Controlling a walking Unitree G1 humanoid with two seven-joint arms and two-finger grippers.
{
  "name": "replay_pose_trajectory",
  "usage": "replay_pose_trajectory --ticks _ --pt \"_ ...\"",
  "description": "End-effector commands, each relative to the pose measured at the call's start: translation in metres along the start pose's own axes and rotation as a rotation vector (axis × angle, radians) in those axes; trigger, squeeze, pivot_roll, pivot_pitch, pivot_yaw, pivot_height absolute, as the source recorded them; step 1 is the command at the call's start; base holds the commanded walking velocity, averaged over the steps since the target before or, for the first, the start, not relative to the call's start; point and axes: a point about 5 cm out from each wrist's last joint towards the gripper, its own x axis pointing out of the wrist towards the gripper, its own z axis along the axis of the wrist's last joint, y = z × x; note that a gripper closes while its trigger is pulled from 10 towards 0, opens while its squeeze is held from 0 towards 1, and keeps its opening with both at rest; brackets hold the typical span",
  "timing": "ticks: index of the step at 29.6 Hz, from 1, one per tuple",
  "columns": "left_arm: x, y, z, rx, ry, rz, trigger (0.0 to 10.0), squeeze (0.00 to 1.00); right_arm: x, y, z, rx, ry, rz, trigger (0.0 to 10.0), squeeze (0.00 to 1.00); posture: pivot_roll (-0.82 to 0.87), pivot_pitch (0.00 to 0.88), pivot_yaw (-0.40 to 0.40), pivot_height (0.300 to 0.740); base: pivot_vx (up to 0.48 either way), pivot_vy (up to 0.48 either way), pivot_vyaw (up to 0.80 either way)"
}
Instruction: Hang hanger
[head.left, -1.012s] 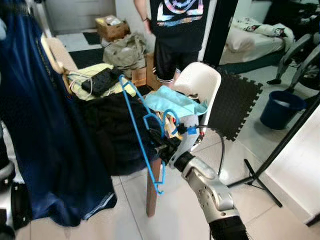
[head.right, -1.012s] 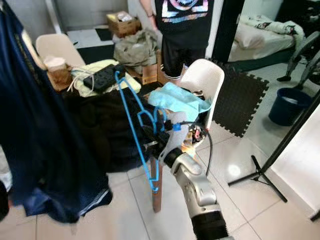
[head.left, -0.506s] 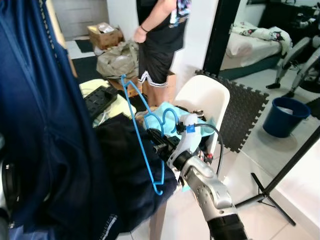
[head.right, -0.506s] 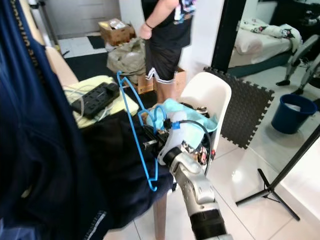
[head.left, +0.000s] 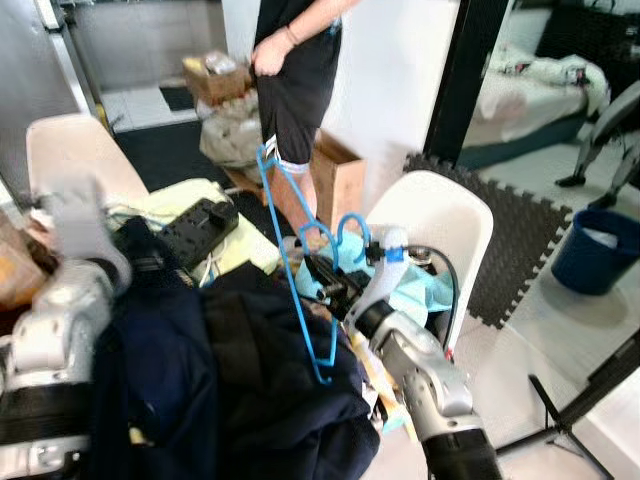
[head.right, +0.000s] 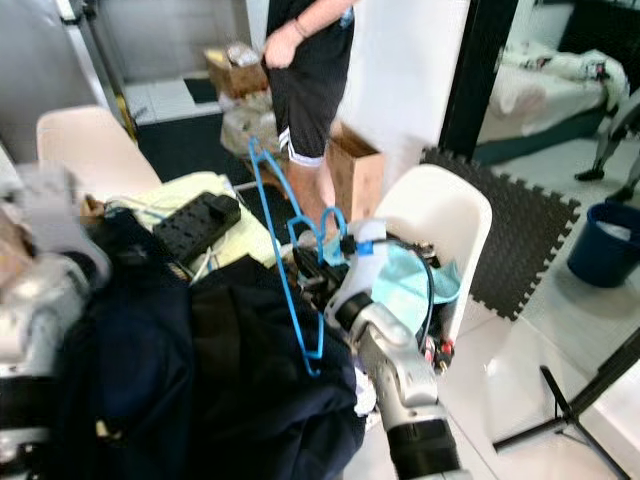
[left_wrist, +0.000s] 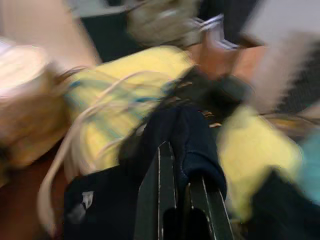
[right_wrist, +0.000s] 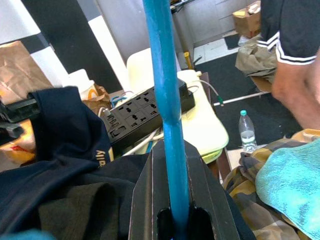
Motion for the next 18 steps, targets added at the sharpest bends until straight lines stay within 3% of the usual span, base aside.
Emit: replay_pose_trajectory --ticks 1,2,3,4,5,9,12,13,14,16,17,18 --pt "-0.011 -0.006 0.001 0.009 0.017 -0.083 10.0 0.53 -0.002 0.0 -0.002 0.02 0.005 -0.005 10.0 0.0 -0.01 0.0 0.028 0.74 0.0 0.0 0.0" --pt "-0.011 -0.006 0.001 0.009 0.017 -0.083 10.0 0.53 -0.002 0.0 -0.002 0.02 0.005 -0.005 10.0 0.0 -0.01 0.0 0.028 0.74 0.0 0.0 0.0" --pt "-0.023 0.007 0.013 0.011 0.001 -0.062 10.0 1.0 -0.002 -0.001 -0.002 0.033 0.004 -0.004 10.0 0.0 0.0 0.0 0.027 0.74 0.0 0.0 0.0" --pt "-0.023 0.007 0.013 0.011 0.001 -0.062 10.0 1.0 -0.002 -0.001 -0.002 0.033 0.004 -0.004 10.0 0.0 0.0 0.0 0.027 0.74 0.0 0.0 0.0" --pt "-0.03 0.018 0.02 0.031 -0.003 -0.034 10.0 1.0 -0.002 -0.001 -0.002 0.043 0.005 -0.001 10.0 0.0 0.0 0.0 0.023 0.74 0.0 0.0 0.0" --pt "-0.035 0.024 0.024 0.048 -0.002 -0.019 10.0 1.0 -0.002 -0.001 -0.002 0.05 0.005 0.0 10.0 0.0 0.0 0.0 0.023 0.74 0.0 0.0 0.0" --pt "-0.07 0.048 0.027 0.321 0.159 -0.035 10.0 1.0 -0.003 -0.001 -0.003 0.071 0.009 0.011 10.0 0.0 0.01 0.0 0.013 0.74 0.0 0.0 0.0" --pt "-0.07 0.048 0.027 0.321 0.159 -0.035 10.0 1.0 -0.003 -0.001 -0.003 0.071 0.009 0.011 10.0 0.0 0.01 0.0 0.013 0.74 0.0 0.0 0.0" --pt "-0.08 0.056 0.03 0.385 0.206 -0.029 10.0 1.0 -0.003 -0.002 -0.003 0.076 0.01 0.014 10.0 0.0 0.01 0.0 0.013 0.74 0.0 0.0 0.0" --pt "-0.087 0.062 0.034 0.403 0.228 -0.036 10.0 1.0 -0.003 -0.002 -0.003 0.08 0.01 0.016 10.0 0.0 0.01 0.0 0.012 0.74 0.0 0.0 0.0" --pt "-0.091 0.058 0.049 0.324 0.132 -0.096 10.0 1.0 -0.003 -0.001 -0.004 0.083 0.01 0.019 10.0 0.0 0.02 0.0 0.014 0.74 0.0 0.0 0.0" --pt "-0.091 0.058 0.049 0.324 0.132 -0.096 10.0 1.0 -0.003 -0.001 -0.004 0.083 0.01 0.019 10.0 0.0 0.02 0.0 0.014 0.74 0.0 0.0 0.0"
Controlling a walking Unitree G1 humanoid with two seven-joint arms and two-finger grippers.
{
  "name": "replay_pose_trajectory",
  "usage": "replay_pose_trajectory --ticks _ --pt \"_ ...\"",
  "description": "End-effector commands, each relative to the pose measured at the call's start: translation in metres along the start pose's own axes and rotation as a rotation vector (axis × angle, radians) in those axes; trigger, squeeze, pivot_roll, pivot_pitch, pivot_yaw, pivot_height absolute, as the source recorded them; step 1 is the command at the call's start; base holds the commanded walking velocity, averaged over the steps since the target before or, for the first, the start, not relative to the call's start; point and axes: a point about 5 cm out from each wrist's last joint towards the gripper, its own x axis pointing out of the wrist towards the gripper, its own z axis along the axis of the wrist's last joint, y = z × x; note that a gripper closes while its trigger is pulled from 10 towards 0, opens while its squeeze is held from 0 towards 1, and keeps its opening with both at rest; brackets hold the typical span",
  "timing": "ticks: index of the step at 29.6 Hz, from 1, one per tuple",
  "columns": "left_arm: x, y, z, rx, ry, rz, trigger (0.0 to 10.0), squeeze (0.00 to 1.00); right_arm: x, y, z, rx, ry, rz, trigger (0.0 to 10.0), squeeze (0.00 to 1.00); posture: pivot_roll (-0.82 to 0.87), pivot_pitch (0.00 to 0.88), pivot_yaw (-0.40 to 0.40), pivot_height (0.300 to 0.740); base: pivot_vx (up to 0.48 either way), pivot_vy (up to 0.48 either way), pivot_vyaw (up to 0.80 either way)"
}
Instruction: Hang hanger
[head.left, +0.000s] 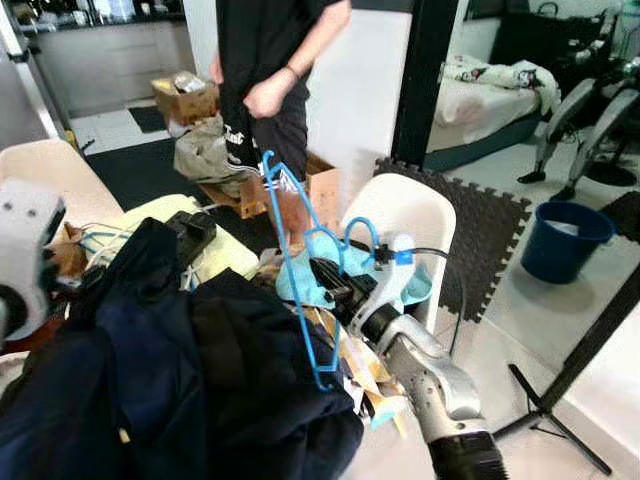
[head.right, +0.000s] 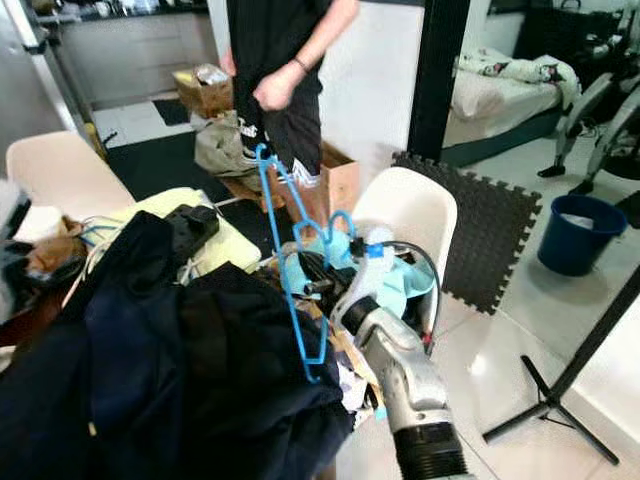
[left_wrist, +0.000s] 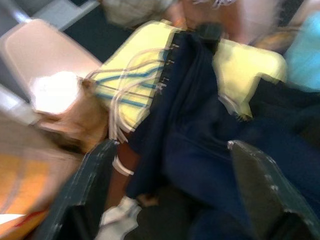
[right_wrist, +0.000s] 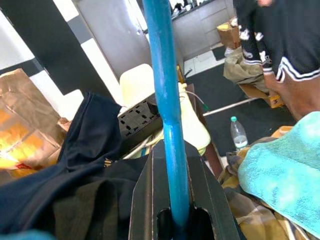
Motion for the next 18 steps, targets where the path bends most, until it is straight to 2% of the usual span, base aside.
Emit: replay_pose_trajectory --ticks 1,2,3,4,5,6,8,9,10,11,12,13,14,15,16,17,18 --pt "-0.011 0.001 0.025 -0.076 -0.17 -0.067 10.0 1.0 0.002 0.003 -0.002 0.015 0.007 0.018 10.0 0.0 0.02 0.0 0.014 0.74 0.0 0.0 0.0" --pt "-0.017 -0.002 0.042 -0.129 -0.331 -0.115 10.0 0.73 0.002 0.003 -0.001 0.02 0.007 0.02 10.0 0.0 0.03 0.0 0.015 0.74 0.0 0.0 0.0" --pt "-0.017 -0.002 0.042 -0.129 -0.331 -0.115 10.0 0.73 0.002 0.003 -0.001 0.02 0.007 0.02 10.0 0.0 0.03 0.0 0.015 0.74 0.0 0.0 0.0" --pt "-0.022 -0.004 0.053 -0.158 -0.434 -0.142 10.0 0.73 0.002 0.003 -0.001 0.023 0.006 0.021 10.0 0.0 0.03 0.0 0.015 0.74 0.0 0.0 0.0" --pt "-0.022 -0.004 0.053 -0.158 -0.434 -0.142 10.0 0.73 0.002 0.003 -0.001 0.023 0.006 0.021 10.0 0.0 0.03 0.0 0.015 0.74 0.0 0.0 0.0" --pt "-0.023 -0.013 0.056 -0.182 -0.498 -0.169 10.0 0.0 0.002 0.003 -0.001 0.027 0.005 0.022 10.0 0.0 0.03 0.0 0.015 0.74 0.0 0.0 0.0" --pt "-0.023 -0.013 0.056 -0.182 -0.498 -0.169 10.0 0.0 0.002 0.003 -0.001 0.027 0.005 0.022 10.0 0.0 0.03 0.0 0.015 0.74 0.0 0.0 0.0" --pt "-0.021 -0.024 0.056 -0.228 -0.541 -0.202 10.0 0.0 0.003 0.003 0.0 0.03 0.003 0.021 10.0 0.0 0.02 0.0 0.014 0.74 0.0 0.0 0.0" --pt "-0.021 -0.024 0.056 -0.228 -0.541 -0.202 10.0 0.0 0.003 0.003 0.0 0.03 0.003 0.021 10.0 0.0 0.02 0.0 0.014 0.74 0.0 0.0 0.0" --pt "-0.015 -0.04 0.053 -0.283 -0.563 -0.233 10.0 0.0 0.003 0.003 0.001 0.032 0.001 0.02 10.0 0.0 0.02 0.0 0.014 0.74 -0.368 0.0 0.0" --pt "-0.015 -0.04 0.053 -0.283 -0.563 -0.233 10.0 0.0 0.003 0.003 0.001 0.032 0.001 0.02 10.0 0.0 0.02 0.0 0.014 0.74 -0.368 0.0 0.0" --pt "-0.01 -0.053 0.051 -0.333 -0.576 -0.255 10.0 0.0 0.003 0.003 0.001 0.033 0.0 0.019 10.0 0.0 0.02 0.0 0.014 0.74 -0.375 0.0 0.0" --pt "-0.01 -0.053 0.051 -0.333 -0.576 -0.255 10.0 0.0 0.003 0.003 0.001 0.033 0.0 0.019 10.0 0.0 0.02 0.0 0.014 0.74 -0.375 0.0 0.0" --pt "-0.002 -0.07 0.05 -0.375 -0.565 -0.285 10.0 0.0 0.003 0.002 0.002 0.033 -0.002 0.019 10.0 0.0 0.02 0.0 0.016 0.74 -0.48 0.0 0.0" --pt "0.004 -0.081 0.048 -0.392 -0.548 -0.305 10.0 0.0 0.003 0.002 0.002 0.034 -0.003 0.019 10.0 0.0 0.02 0.0 0.017 0.74 -0.48 0.0 0.0" --pt "0.004 -0.081 0.048 -0.392 -0.548 -0.305 10.0 0.0 0.003 0.002 0.002 0.034 -0.003 0.019 10.0 0.0 0.02 0.0 0.017 0.74 -0.48 0.0 0.0" --pt "0.01 -0.091 0.044 -0.391 -0.512 -0.318 10.0 0.0 0.003 0.002 0.003 0.034 -0.005 0.018 10.0 0.0 0.02 0.0 0.021 0.74 -0.48 0.0 0.0"
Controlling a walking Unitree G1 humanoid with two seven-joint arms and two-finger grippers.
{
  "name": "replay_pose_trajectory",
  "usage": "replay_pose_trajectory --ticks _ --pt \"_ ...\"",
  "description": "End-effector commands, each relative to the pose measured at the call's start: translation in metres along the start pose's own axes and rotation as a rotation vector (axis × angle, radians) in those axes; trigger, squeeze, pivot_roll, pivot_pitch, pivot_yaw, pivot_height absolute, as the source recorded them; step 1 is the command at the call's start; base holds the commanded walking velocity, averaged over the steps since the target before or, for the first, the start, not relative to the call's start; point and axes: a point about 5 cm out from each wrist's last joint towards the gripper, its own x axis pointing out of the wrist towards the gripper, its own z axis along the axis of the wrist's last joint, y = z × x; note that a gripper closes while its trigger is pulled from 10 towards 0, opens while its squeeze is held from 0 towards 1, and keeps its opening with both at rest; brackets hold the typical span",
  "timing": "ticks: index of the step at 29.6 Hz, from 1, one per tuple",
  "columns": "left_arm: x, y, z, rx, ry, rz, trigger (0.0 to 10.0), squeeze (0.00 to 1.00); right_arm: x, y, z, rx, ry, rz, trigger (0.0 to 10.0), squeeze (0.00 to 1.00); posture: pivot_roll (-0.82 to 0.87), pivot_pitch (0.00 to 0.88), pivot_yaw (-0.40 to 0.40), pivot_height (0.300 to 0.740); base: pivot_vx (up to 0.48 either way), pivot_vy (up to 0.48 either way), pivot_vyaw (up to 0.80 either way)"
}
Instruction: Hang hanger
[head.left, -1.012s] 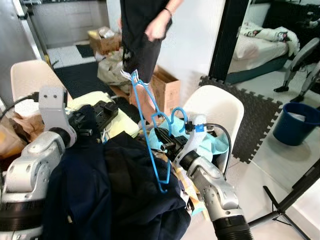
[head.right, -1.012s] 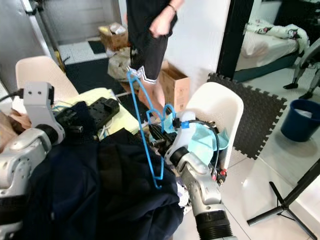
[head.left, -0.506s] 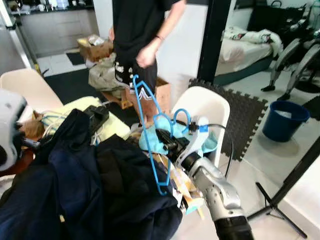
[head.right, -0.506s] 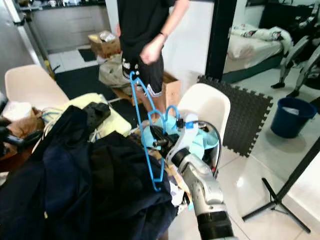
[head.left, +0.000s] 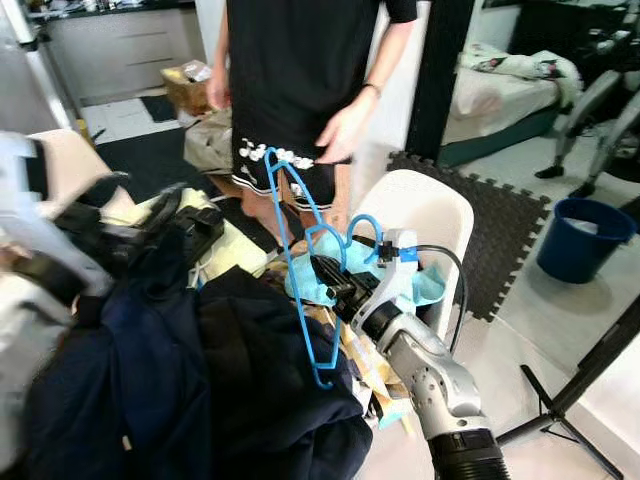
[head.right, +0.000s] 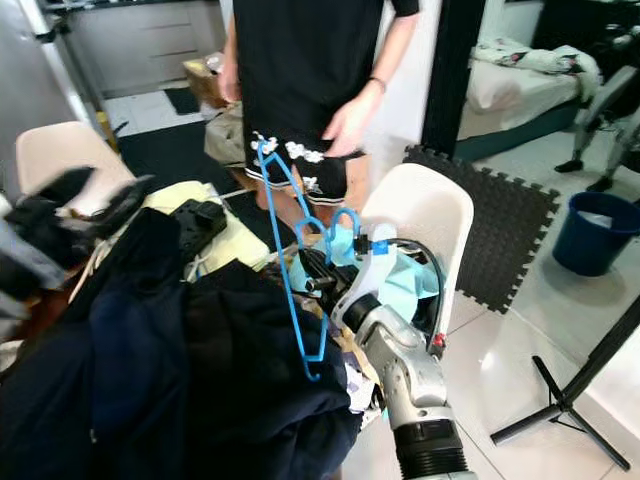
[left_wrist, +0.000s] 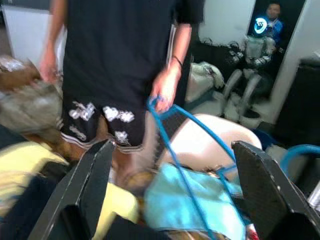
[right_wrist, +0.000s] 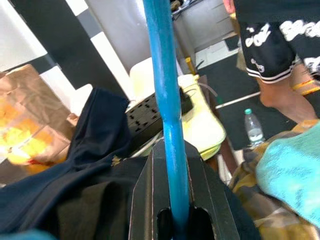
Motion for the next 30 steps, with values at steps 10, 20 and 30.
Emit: replay_pose_trajectory --ticks 10,20,30 --pt "0.011 -0.005 -0.04 0.041 0.128 0.094 10.0 0.0 -0.003 -0.001 0.001 0.021 -0.014 -0.014 10.0 0.0 0.02 0.0 0.033 0.74 -0.48 0.0 0.0" --pt "0.007 0.008 -0.041 0.057 0.081 0.23 10.0 0.0 -0.003 0.001 0.002 0.028 -0.013 -0.009 10.0 0.0 0.02 0.0 0.032 0.74 -0.324 0.0 0.0" --pt "-0.009 0.033 -0.045 0.101 0.068 0.432 10.0 0.0 -0.004 0.002 0.002 0.023 -0.012 -0.009 10.0 0.0 0.02 0.0 0.03 0.74 0.0 0.142 0.0"
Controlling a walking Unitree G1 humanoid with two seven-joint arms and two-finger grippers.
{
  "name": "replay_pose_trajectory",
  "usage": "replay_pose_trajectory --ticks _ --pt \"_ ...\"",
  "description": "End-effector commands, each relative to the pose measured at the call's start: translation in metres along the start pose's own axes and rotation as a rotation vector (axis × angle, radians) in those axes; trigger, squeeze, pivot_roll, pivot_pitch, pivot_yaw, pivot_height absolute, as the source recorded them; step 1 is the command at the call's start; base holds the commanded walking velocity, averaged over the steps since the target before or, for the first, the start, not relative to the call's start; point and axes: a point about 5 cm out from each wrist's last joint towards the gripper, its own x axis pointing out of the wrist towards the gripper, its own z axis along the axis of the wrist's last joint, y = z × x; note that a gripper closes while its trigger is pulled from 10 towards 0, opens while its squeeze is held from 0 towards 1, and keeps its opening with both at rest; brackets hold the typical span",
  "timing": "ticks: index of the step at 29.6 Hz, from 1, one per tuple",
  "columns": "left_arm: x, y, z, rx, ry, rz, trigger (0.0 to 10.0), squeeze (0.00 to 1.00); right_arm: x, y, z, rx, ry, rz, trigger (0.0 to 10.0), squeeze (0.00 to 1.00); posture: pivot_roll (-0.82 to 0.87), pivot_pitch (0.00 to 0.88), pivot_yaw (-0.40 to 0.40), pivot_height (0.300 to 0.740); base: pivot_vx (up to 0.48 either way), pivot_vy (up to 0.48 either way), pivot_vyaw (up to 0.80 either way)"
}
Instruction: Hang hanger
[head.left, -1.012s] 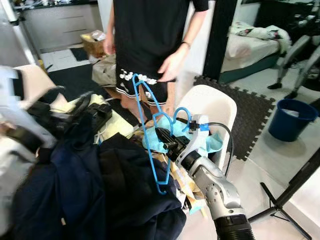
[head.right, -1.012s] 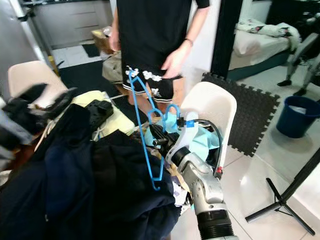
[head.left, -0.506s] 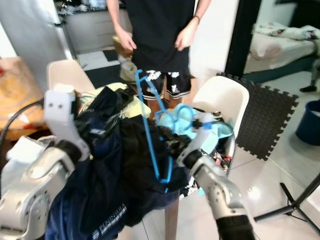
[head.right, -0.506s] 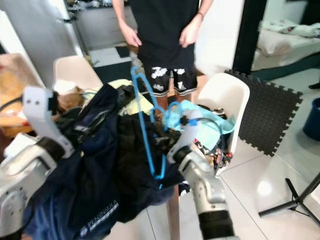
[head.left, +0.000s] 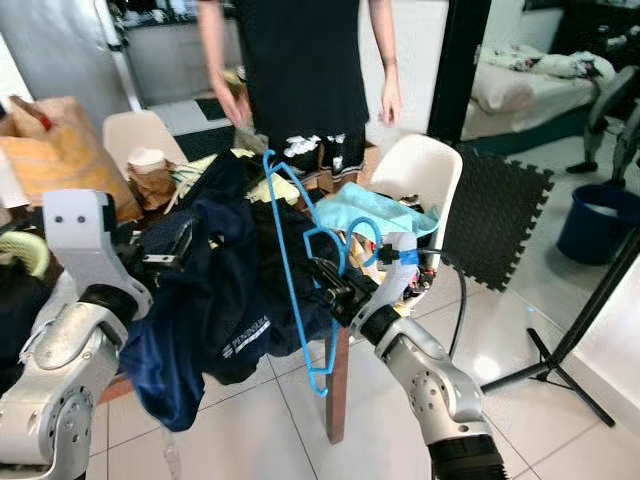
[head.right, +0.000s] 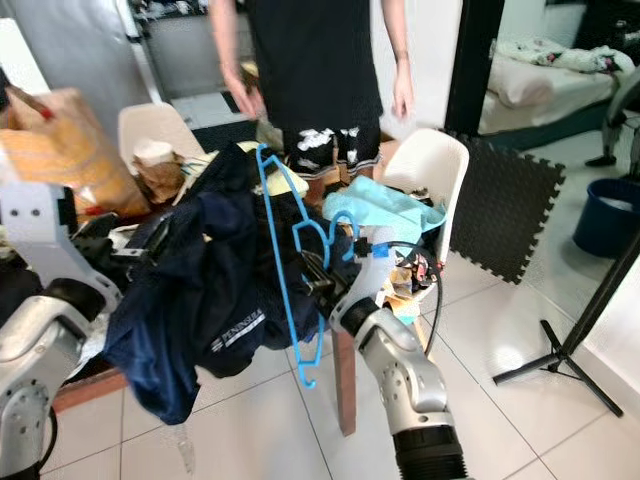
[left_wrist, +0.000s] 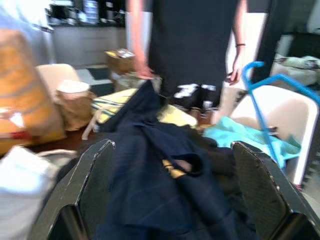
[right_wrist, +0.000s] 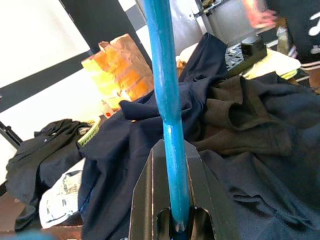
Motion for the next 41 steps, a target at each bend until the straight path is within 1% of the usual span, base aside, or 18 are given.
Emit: replay_pose_trajectory --ticks 1,2,4,5,7,10,12,17,18,20,22,24,25,27,29,35,38,41 --pt "0.0 0.008 -0.005 0.009 0.018 0.045 10.0 0.0 0.002 0.003 0.004 -0.005 -0.009 0.008 10.0 0.0 0.02 0.0 0.03 0.74 0.0 0.439 0.0" --pt "-0.002 0.018 -0.004 0.03 0.011 0.093 10.0 0.0 0.002 0.002 0.004 -0.009 -0.012 0.006 10.0 0.0 0.03 0.0 0.025 0.74 0.0 0.431 0.0" --pt "-0.002 0.018 -0.004 0.03 0.011 0.093 10.0 0.0 0.002 0.002 0.004 -0.009 -0.012 0.006 10.0 0.0 0.03 0.0 0.025 0.74 0.0 0.431 0.0" --pt "-0.005 0.029 0.0 0.051 0.0 0.133 10.0 0.0 0.002 0.002 0.006 0.0 -0.023 -0.001 10.0 0.0 0.03 0.0 0.022 0.74 0.0 0.431 0.0" --pt "-0.005 0.029 0.0 0.051 0.0 0.133 10.0 0.0 0.002 0.002 0.006 0.0 -0.023 -0.001 10.0 0.0 0.03 0.0 0.022 0.74 0.0 0.431 0.0" --pt "-0.007 0.043 0.011 0.097 -0.047 0.182 10.0 0.0 0.001 -0.003 0.017 0.098 -0.1 -0.004 10.0 0.0 0.04 0.0 0.012 0.74 0.0 0.43 0.0" --pt "-0.007 0.044 0.014 0.105 -0.058 0.185 10.0 0.0 0.001 -0.002 0.027 0.138 -0.143 0.018 10.0 0.0 0.05 0.0 0.016 0.74 0.0 0.429 0.0" --pt "-0.006 0.044 0.015 0.11 -0.067 0.186 10.0 0.0 0.002 0.0 0.04 0.134 -0.18 0.048 10.0 0.0 0.05 0.0 0.009 0.74 0.0 0.429 0.0" --pt "-0.006 0.044 0.017 0.115 -0.078 0.185 10.0 0.0 0.004 0.005 0.059 0.13 -0.232 0.09 10.0 0.0 0.04 0.0 0.008 0.74 0.0 0.428 0.0" --pt "-0.006 0.044 0.017 0.115 -0.078 0.185 10.0 0.0 0.004 0.005 0.059 0.13 -0.232 0.09 10.0 0.0 0.04 0.0 0.008 0.74 0.0 0.428 0.0" --pt "-0.003 0.043 0.022 0.121 -0.104 0.183 10.0 0.0 0.006 0.021 0.088 0.121 -0.313 0.195 10.0 0.0 0.04 0.0 0.004 0.74 0.0 0.428 0.0" --pt "-0.003 0.043 0.022 0.121 -0.104 0.183 10.0 0.0 0.006 0.021 0.088 0.121 -0.313 0.195 10.0 0.0 0.04 0.0 0.004 0.74 0.0 0.428 0.0" --pt "-0.002 0.042 0.024 0.122 -0.115 0.179 10.0 0.0 0.006 0.03 0.093 0.113 -0.325 0.241 10.0 0.0 0.04 0.0 0.005 0.74 0.0 0.431 0.0" --pt "0.0 0.04 0.028 0.125 -0.13 0.163 10.0 0.0 0.006 0.044 0.092 0.078 -0.309 0.3 10.0 0.0 0.05 0.0 0.008 0.74 0.0 0.428 0.0" --pt "0.001 0.039 0.03 0.126 -0.136 0.151 10.0 0.0 0.007 0.049 0.089 0.05 -0.287 0.313 10.0 0.0 0.05 0.0 0.008 0.74 0.0 0.429 0.0" --pt "0.004 0.036 0.029 0.118 -0.136 0.137 10.0 0.0 0.01 0.044 0.078 -0.005 -0.208 0.269 10.0 0.0 0.05 0.0 0.006 0.74 0.0 0.429 0.0" --pt "0.008 0.034 0.028 0.103 -0.134 0.134 10.0 0.0 0.013 0.041 0.066 -0.039 -0.141 0.253 10.0 0.0 0.05 0.0 0.007 0.74 0.0 0.356 -0.8" --pt "0.008 0.035 0.027 0.096 -0.133 0.152 10.0 0.0 0.013 0.04 0.063 -0.041 -0.125 0.249 10.0 0.0 0.05 0.0 0.006 0.74 0.0 0.0 -0.8"
